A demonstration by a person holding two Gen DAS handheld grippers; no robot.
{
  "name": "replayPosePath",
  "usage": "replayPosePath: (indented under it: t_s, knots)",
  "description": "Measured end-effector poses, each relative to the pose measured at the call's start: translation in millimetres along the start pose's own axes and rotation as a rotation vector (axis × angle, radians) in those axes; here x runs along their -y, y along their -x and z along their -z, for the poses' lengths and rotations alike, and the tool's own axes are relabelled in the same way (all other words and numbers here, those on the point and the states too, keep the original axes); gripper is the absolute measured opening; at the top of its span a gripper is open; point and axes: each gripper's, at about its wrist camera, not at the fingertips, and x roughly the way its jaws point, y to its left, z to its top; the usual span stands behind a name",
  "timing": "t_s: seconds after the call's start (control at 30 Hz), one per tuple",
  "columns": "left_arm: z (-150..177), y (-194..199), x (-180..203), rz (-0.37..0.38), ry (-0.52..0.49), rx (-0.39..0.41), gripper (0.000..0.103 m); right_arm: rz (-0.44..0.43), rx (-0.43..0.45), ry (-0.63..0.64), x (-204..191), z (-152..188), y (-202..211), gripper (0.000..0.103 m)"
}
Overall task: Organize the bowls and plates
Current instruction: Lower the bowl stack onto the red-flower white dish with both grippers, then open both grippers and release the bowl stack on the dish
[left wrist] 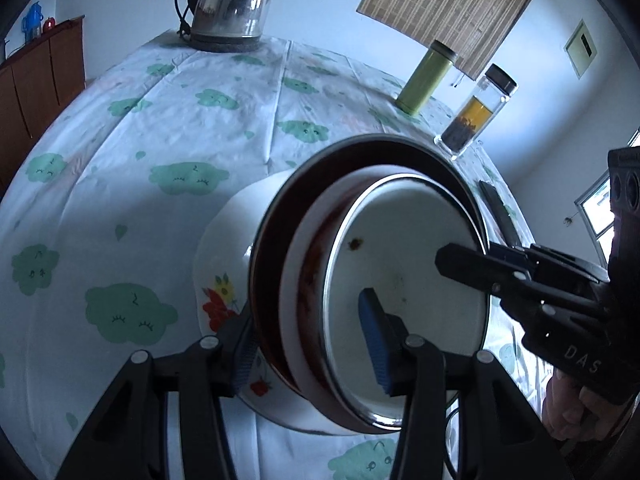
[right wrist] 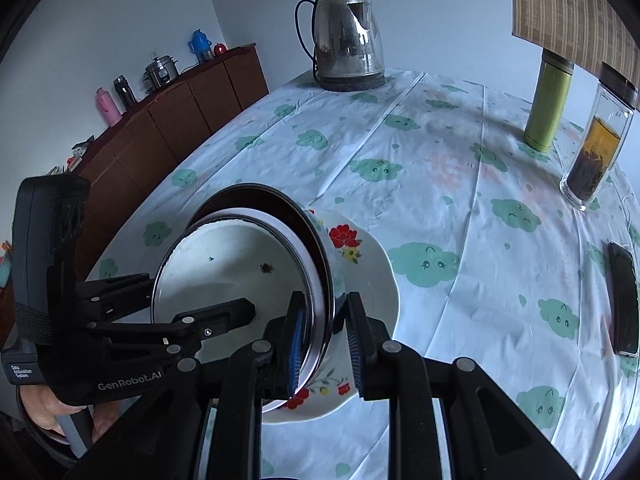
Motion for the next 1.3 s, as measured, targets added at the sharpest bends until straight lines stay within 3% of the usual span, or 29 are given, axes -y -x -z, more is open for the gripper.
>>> replayPosePath:
  t_s: [0.3,0.4,0.43,0.53,0.6,0.73,1.03,1.3]
  knots:
    - [-7,-6,-3,0.047,-0.026,0.055,0.049,-0.024,0.073,-0.027,8,-1,-11,0.028]
    - [-9,-3,-5,0.043,-0.043,0.102,0.056,-0.026,0.085,-0.021,9,-2,-14,0.028]
    - [-9,-2,-6,0.040,-0.046,0.118,0.063,-0.031,0.083,-0.018,10,-2,-16,0.029]
    - [-10,3,-13,0.055,-0.035,0.179,0.076,-0.034,0.085,-0.008,11,-2,-19,0.038]
    - [-13,8,-17,0.053,-0.025,0.202,0.076,-0.046,0.100,-0.002,12,-2,-20,0.054]
    - [-15,14,-21,0.037,-0.021,0.257,0.079,-0.052,0.107,0.009,12,-3,-26,0.059]
    - [-14,28,-17,-0.144,-0.061,0.405,0.084,-0.005,0.241,0.003,25,-1,-14,0.062]
    - [-13,22,-16,-0.213,-0.087,0.400,0.087,0.071,0.435,0.076,8,6,20,0.068]
